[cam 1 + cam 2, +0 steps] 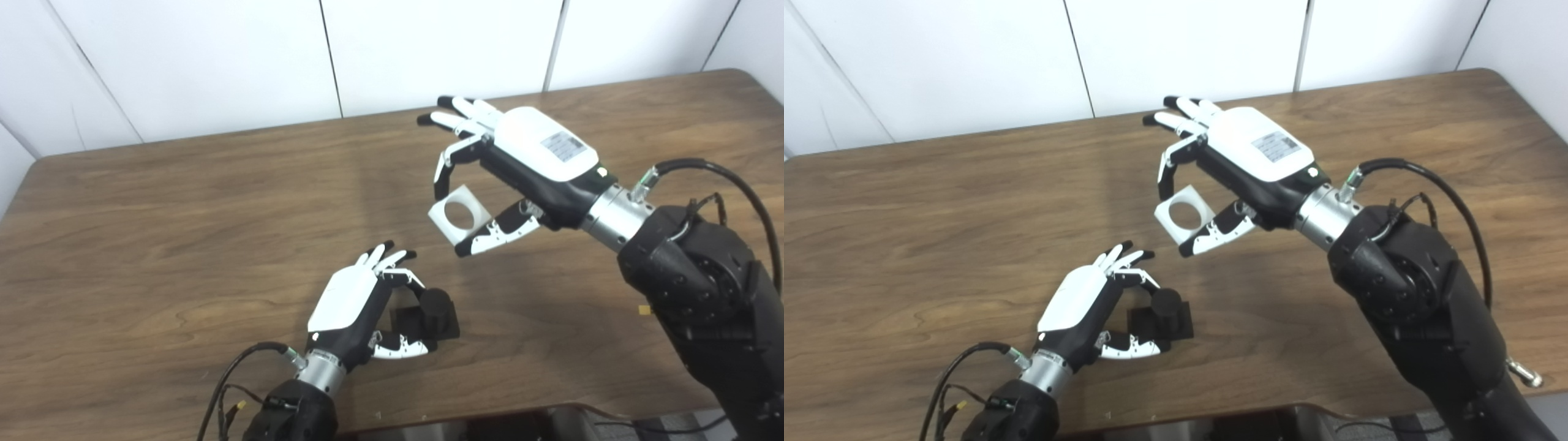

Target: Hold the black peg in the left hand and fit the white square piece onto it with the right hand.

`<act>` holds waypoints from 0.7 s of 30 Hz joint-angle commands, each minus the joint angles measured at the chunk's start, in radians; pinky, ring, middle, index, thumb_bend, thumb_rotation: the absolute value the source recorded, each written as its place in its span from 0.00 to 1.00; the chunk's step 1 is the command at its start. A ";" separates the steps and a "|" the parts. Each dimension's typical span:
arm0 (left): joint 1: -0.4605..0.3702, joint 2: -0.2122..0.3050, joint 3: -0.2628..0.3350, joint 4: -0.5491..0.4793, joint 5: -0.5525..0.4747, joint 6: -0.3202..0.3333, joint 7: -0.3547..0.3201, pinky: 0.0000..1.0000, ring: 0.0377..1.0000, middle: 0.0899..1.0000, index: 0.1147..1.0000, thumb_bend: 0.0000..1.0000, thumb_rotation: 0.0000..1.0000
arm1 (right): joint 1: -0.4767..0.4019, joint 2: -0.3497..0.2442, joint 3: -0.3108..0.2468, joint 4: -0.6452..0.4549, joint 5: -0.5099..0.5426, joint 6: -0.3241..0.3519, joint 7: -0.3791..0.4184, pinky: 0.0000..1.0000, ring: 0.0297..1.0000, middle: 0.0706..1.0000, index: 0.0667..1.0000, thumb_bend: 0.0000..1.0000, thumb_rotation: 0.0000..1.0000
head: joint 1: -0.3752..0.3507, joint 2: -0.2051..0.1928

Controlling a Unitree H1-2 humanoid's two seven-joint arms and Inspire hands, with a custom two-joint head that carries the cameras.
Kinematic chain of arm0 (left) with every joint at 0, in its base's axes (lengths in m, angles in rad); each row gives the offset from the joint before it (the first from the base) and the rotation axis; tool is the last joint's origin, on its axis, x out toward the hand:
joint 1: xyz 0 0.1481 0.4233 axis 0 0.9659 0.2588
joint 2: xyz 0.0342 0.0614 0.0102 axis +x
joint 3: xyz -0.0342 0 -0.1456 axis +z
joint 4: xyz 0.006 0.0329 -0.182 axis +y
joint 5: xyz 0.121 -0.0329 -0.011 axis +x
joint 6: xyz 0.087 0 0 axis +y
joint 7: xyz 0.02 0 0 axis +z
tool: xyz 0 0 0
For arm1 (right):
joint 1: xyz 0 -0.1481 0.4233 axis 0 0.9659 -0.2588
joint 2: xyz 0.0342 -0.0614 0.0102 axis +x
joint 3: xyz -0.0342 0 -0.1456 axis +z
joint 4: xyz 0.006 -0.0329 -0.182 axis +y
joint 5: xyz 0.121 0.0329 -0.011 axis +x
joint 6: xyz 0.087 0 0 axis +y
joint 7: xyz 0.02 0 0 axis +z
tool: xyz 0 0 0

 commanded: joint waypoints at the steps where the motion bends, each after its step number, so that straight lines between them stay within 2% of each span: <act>1: -0.014 0.003 0.003 0.013 0.024 0.011 -0.010 1.00 1.00 0.90 0.42 0.52 0.07 | -0.023 0.008 -0.014 -0.056 0.011 0.001 0.012 1.00 1.00 0.93 0.46 0.52 0.16 | -0.001 0.000; 10: -0.024 0.003 0.006 0.007 0.023 0.022 -0.026 1.00 1.00 0.91 0.42 0.52 0.07 | -0.017 0.036 0.001 -0.127 0.023 0.059 0.125 1.00 1.00 0.93 0.46 0.52 0.16 | 0.004 0.019; 21: -0.035 0.000 0.007 -0.001 0.039 0.014 -0.032 1.00 1.00 0.91 0.42 0.52 0.07 | 0.009 0.060 0.031 -0.114 0.001 0.028 0.156 0.99 1.00 0.93 0.46 0.52 0.16 | 0.011 0.036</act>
